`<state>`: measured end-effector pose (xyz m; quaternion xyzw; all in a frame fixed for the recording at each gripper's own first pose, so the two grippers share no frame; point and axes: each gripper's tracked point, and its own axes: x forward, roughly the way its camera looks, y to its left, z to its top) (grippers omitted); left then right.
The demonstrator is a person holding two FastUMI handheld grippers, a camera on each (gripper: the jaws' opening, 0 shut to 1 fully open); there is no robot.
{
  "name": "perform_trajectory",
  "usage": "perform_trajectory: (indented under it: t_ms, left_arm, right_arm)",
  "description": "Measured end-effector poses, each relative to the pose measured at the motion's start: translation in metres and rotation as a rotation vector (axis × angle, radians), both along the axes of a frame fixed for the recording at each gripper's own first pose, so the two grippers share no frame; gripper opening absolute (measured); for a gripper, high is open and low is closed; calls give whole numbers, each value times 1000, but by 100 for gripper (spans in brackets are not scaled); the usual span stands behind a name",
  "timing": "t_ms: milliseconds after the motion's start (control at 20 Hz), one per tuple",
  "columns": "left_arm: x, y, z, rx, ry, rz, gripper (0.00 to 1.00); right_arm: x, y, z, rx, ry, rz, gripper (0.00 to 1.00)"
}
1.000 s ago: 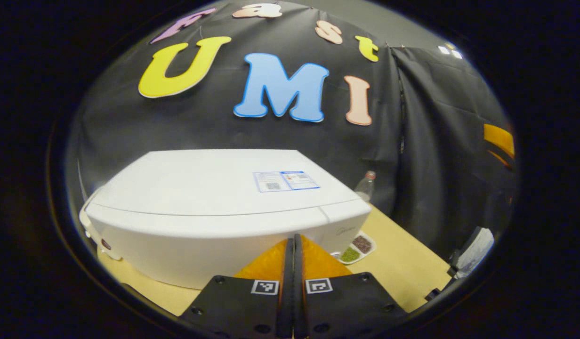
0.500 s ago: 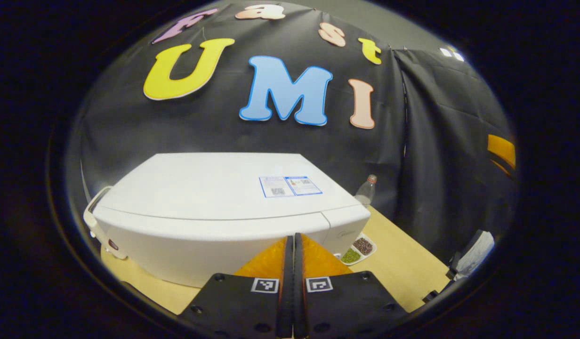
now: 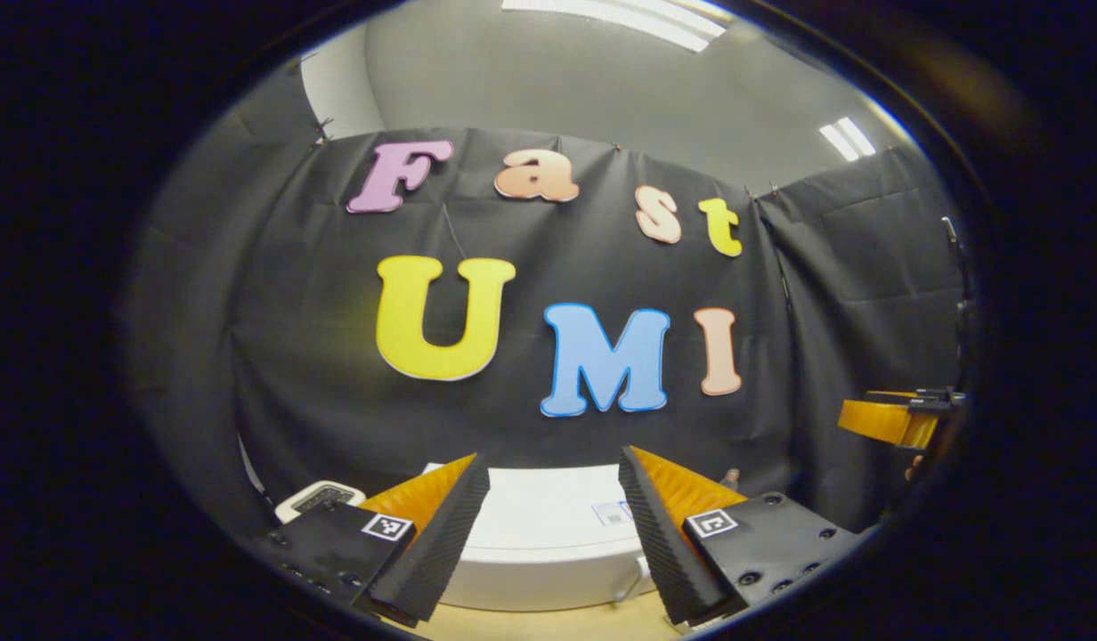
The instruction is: Open the microwave oven with the left hand, put the food in, and close the microwave oven.
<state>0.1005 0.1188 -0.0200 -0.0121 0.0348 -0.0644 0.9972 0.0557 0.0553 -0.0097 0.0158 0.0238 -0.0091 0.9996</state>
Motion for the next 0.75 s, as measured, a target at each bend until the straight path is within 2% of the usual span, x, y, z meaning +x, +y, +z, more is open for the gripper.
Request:
perform_trajectory:
  t_ms: [300,750]
  left_arm:
    - [-31,50,23,-2,-22,33,97]
    - [-46,81,40,-30,-52,-30,96]
  right_arm:
    - [-7,48,14,-27,-16,36,99]
    - [-19,98,21,-70,-9,56,99]
